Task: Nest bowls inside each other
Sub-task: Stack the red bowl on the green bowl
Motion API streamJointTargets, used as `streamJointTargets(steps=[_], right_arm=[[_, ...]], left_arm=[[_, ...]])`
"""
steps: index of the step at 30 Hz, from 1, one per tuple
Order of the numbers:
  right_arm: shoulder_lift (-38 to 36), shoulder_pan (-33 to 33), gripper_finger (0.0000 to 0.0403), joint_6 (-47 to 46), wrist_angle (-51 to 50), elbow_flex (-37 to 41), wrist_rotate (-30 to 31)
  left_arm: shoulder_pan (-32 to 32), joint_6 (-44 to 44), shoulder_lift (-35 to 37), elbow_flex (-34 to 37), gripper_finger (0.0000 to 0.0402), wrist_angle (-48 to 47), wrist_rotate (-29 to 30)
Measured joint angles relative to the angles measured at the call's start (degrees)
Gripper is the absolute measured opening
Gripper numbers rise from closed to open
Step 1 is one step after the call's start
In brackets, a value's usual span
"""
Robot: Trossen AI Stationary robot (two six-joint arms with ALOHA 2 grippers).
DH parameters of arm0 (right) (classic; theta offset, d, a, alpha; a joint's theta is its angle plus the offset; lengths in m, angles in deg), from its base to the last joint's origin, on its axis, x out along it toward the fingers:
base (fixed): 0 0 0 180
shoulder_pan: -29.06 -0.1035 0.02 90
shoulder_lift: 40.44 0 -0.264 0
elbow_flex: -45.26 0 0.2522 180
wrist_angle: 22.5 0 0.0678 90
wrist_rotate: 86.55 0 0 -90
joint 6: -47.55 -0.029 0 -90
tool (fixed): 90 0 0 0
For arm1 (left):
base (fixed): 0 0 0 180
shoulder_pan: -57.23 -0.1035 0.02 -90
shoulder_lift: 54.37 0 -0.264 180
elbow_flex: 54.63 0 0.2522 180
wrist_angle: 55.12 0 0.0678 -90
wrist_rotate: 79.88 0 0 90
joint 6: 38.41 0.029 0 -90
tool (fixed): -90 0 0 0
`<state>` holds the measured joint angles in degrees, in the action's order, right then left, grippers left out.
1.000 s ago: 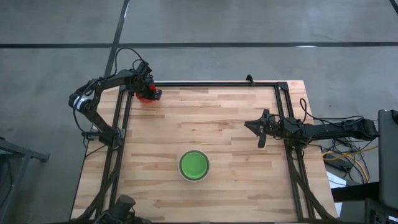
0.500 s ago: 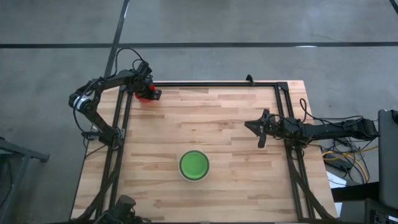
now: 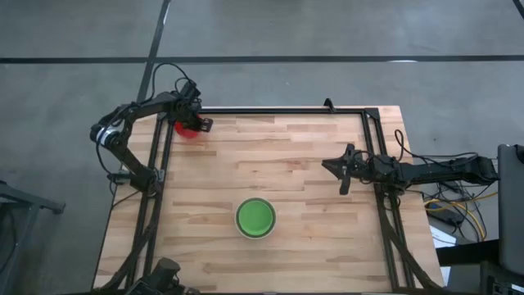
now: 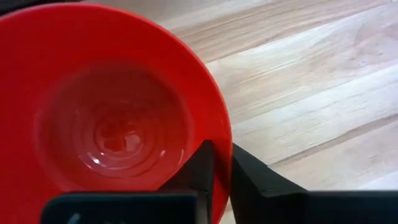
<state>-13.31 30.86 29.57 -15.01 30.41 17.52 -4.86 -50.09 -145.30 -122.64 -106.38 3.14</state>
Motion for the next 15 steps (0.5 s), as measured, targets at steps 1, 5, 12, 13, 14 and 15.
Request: streamJointTargets(steps=[1,5,12,13,14,15], right_arm=[[0.0,0.0,0.0054,0.0,0.0,0.0,0.0],[0.0,0.0,0.0054,0.0,0.0,0.0,0.0],[0.0,0.0,0.0054,0.0,0.0,0.0,0.0],[0.0,0.0,0.0054,0.0,0.0,0.0,0.0],[0.0,0.0,0.0054,0.0,0.0,0.0,0.0],[0.0,0.0,0.0054,0.0,0.0,0.0,0.0]], left_arm=[[0.0,0.0,0.0,0.0,0.0026,0.0,0.0],[0.0,-0.1,0.1,-0.1,0.0015,0.0,0.3],[0.3,-0.4,0.2,-0.1,0.0016,0.0,0.9],[0.4,-0.4,0.2,-0.3,0.0016,-0.5,0.9],[0.4,-0.4,0.2,-0.6,0.0016,-1.0,0.9],[0.6,-0.4,0.2,-1.0,0.0017,-1.5,0.9]])
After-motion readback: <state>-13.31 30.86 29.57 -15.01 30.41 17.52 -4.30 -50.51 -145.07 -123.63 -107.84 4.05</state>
